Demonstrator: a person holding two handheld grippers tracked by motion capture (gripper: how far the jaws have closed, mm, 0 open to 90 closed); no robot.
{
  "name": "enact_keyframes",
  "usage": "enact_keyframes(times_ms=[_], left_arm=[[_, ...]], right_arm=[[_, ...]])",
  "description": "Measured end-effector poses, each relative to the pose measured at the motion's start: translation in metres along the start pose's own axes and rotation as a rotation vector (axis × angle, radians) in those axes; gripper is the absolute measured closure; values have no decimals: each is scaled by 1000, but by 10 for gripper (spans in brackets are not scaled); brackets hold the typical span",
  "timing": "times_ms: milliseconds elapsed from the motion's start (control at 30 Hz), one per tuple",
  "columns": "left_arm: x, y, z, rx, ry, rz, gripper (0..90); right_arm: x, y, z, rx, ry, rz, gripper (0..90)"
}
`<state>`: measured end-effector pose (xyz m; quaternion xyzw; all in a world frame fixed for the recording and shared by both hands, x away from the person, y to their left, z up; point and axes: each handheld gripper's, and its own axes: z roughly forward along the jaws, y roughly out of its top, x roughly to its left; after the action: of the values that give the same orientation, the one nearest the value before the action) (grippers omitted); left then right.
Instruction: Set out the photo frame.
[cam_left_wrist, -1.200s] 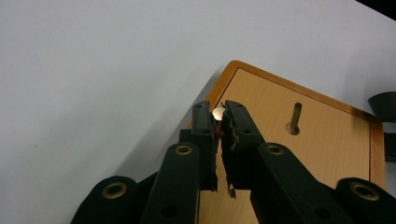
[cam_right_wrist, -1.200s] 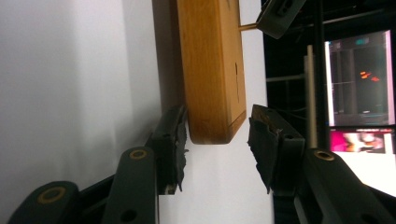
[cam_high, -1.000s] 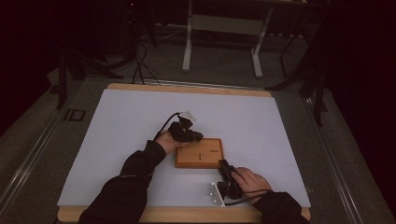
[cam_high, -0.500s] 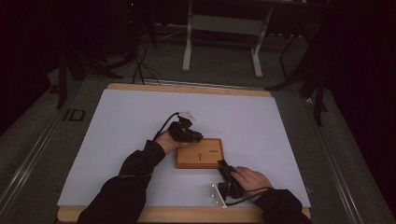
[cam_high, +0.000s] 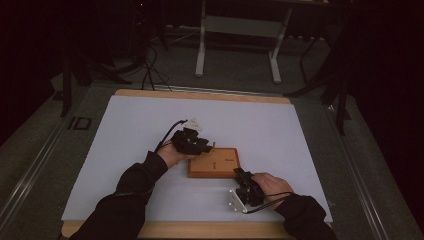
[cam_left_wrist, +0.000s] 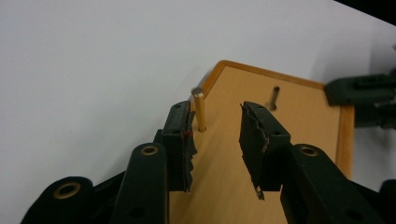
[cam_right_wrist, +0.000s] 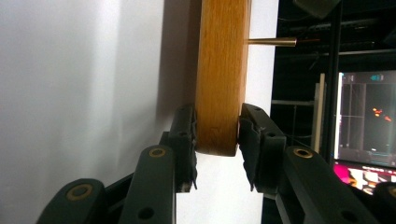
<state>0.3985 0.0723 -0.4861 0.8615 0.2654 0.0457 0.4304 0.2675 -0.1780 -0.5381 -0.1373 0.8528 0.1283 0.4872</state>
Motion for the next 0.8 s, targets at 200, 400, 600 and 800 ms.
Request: enact_keyframes(times_ms=[200, 400, 600, 800], left_arm=[[0, -5, -17, -19, -10, 1, 537], [0, -15, -35, -42, -4, -9, 536], [-1, -24, -54, -73, 10, -16, 524], [-5, -35, -78, -92, 39, -7, 518]], right_arm=[[-10, 0, -2, -13, 41, 36, 675], [-22, -4, -2, -48, 80, 87, 676], [-33, -5, -3, -48, 113, 95, 679], [-44, -6, -3, -62, 137, 124, 687]])
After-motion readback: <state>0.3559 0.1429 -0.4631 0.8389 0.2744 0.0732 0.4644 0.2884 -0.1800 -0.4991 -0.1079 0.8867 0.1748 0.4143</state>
